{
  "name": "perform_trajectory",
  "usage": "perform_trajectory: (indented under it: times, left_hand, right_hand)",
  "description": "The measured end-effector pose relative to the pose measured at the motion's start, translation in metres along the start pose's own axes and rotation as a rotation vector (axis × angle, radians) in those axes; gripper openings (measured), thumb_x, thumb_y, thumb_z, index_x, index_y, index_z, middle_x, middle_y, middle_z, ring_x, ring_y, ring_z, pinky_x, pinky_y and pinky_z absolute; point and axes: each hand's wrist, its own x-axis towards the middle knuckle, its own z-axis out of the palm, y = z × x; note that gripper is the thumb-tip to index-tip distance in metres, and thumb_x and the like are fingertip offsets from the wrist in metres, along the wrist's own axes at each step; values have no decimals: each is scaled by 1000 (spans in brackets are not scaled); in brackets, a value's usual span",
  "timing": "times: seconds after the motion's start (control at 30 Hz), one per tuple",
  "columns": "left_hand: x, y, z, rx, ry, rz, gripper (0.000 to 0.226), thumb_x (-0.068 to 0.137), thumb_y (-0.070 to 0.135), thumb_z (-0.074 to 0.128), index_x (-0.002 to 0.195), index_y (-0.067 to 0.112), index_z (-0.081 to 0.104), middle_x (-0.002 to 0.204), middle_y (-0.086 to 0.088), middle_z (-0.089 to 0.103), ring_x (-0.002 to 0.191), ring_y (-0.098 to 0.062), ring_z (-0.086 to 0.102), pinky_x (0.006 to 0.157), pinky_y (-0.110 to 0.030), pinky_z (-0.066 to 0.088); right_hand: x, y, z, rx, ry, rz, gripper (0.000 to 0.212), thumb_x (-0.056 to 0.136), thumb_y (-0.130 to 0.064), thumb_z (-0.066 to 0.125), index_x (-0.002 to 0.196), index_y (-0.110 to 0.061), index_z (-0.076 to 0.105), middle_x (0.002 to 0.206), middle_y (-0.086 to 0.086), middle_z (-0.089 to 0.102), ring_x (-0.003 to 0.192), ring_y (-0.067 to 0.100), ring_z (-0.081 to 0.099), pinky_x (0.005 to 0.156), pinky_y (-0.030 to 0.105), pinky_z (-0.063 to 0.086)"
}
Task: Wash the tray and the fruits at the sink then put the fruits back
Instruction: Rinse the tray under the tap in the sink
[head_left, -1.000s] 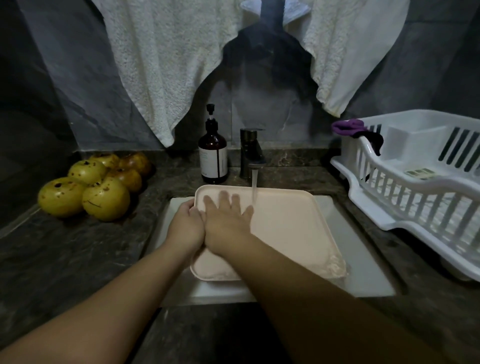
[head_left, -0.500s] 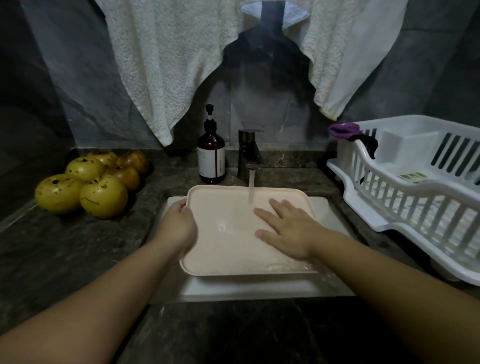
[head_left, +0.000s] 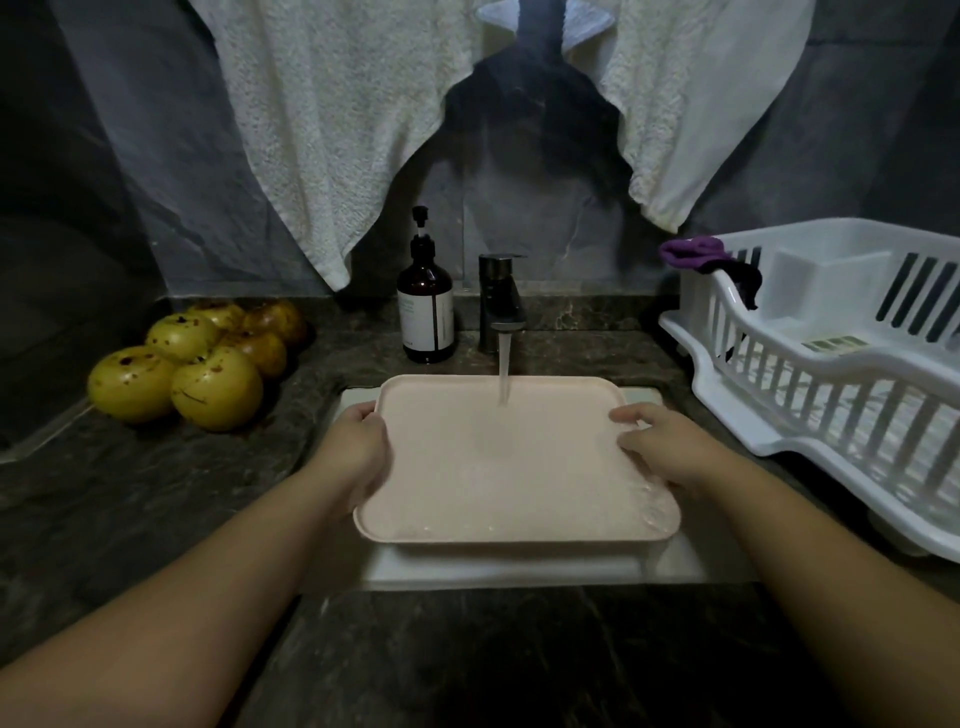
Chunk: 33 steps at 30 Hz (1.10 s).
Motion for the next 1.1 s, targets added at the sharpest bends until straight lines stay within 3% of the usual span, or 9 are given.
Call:
perform_trajectory:
  times: [0.23, 0.3, 0.4, 0.43, 0.53, 0.63, 0.83, 1.0, 1.1]
  left_hand:
    - [7, -10, -13, 184, -158, -132, 42, 92, -8, 50, 124, 12, 68, 125, -22, 64, 110, -42, 64, 86, -42, 58]
    - [10, -11, -12, 178, -165, -143, 50, 97, -4, 53, 142, 15, 59, 134, -18, 58, 107, -35, 63, 81, -37, 57]
    - [13, -10, -11, 102, -190, -141, 36, 103, 0, 49, 131, 15, 66, 122, -10, 62, 87, -17, 58, 67, -26, 50]
    - [13, -10, -12, 66, -214, -165, 30, 103, 1, 51, 126, 12, 69, 114, -6, 64, 87, -16, 58, 67, -26, 51]
    - [8, -8, -17, -57, -269, -279, 23, 102, 14, 60, 121, 8, 72, 112, -10, 74, 96, -26, 67, 74, -35, 61]
    - [7, -4, -23, -225, -282, -376, 30, 103, 22, 50, 120, 5, 70, 125, -21, 67, 99, -35, 69, 51, -33, 60]
    - [12, 0, -31, -504, -279, -453, 52, 104, 43, 33, 117, 7, 68, 131, -29, 59, 105, -45, 63, 57, -42, 65]
    - [9, 1, -31, -525, -218, -378, 50, 90, 19, 36, 133, 13, 61, 133, -20, 61, 112, -43, 63, 77, -48, 64]
    - [6, 0, -28, -450, -206, -316, 43, 89, 9, 38, 126, 8, 59, 124, -21, 65, 101, -42, 68, 68, -39, 62]
  right_hand:
    - [5, 8, -10, 37, -111, 91, 30, 96, -10, 61, 119, -28, 68, 100, 8, 69, 85, 22, 67, 69, 31, 52]
    - [8, 12, -11, 16, -144, 119, 33, 97, -7, 60, 125, -22, 68, 108, 6, 65, 92, 22, 65, 71, 29, 50]
    - [11, 14, -14, 2, -179, 171, 34, 97, -7, 59, 130, -15, 66, 119, 11, 65, 100, 26, 65, 79, 34, 52]
    - [11, 14, -15, 52, -196, 200, 30, 98, -9, 60, 127, -11, 66, 115, 18, 69, 93, 28, 67, 79, 34, 55]
    - [6, 10, -18, 356, -255, 354, 19, 102, -14, 54, 111, 2, 60, 71, 22, 71, 50, 26, 66, 40, 26, 49]
    - [8, 13, -19, 609, -261, 386, 32, 105, -13, 35, 123, 2, 57, 97, 28, 74, 73, 35, 76, 49, 40, 59]
    - [6, 18, -21, 711, -262, 374, 44, 89, 11, 31, 123, 0, 58, 103, 24, 75, 88, 32, 77, 61, 48, 63]
    - [7, 16, -19, 651, -305, 334, 21, 102, -1, 49, 120, 1, 60, 103, 20, 75, 83, 27, 78, 56, 41, 62]
    - [5, 14, -20, 615, -312, 306, 20, 102, -12, 59, 117, 1, 62, 93, 17, 75, 74, 24, 77, 52, 38, 62]
